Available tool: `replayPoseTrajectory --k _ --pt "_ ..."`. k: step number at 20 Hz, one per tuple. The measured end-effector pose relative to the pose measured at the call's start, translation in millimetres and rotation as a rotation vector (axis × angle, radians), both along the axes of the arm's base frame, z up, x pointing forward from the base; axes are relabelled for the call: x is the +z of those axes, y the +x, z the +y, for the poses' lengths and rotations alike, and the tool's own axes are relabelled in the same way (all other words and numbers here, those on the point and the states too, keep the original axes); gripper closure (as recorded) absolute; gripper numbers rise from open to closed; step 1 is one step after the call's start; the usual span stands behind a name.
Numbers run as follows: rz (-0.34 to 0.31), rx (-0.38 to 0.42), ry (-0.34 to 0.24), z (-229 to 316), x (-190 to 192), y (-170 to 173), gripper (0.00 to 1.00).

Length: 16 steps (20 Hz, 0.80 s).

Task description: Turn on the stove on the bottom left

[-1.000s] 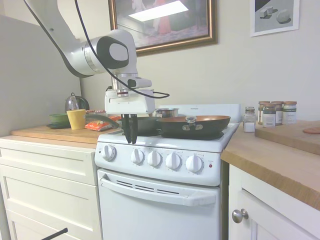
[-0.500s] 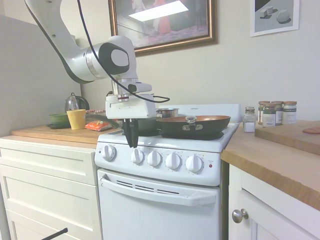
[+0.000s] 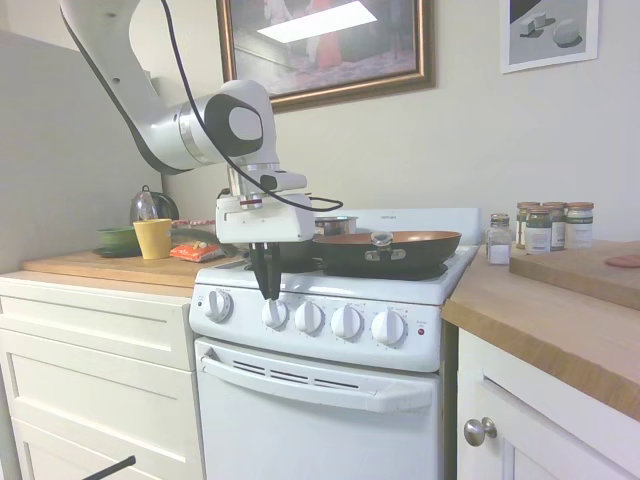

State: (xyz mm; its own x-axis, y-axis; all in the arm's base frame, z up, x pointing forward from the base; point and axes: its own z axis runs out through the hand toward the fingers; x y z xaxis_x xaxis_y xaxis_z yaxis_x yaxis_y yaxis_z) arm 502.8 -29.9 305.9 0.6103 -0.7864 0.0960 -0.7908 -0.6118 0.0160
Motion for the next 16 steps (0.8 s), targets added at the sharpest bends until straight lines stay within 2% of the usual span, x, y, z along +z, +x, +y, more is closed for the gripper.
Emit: replayPoseTrajectory --k 16 --pt "0.001 0.000 -0.017 8 -8 9 1.00"
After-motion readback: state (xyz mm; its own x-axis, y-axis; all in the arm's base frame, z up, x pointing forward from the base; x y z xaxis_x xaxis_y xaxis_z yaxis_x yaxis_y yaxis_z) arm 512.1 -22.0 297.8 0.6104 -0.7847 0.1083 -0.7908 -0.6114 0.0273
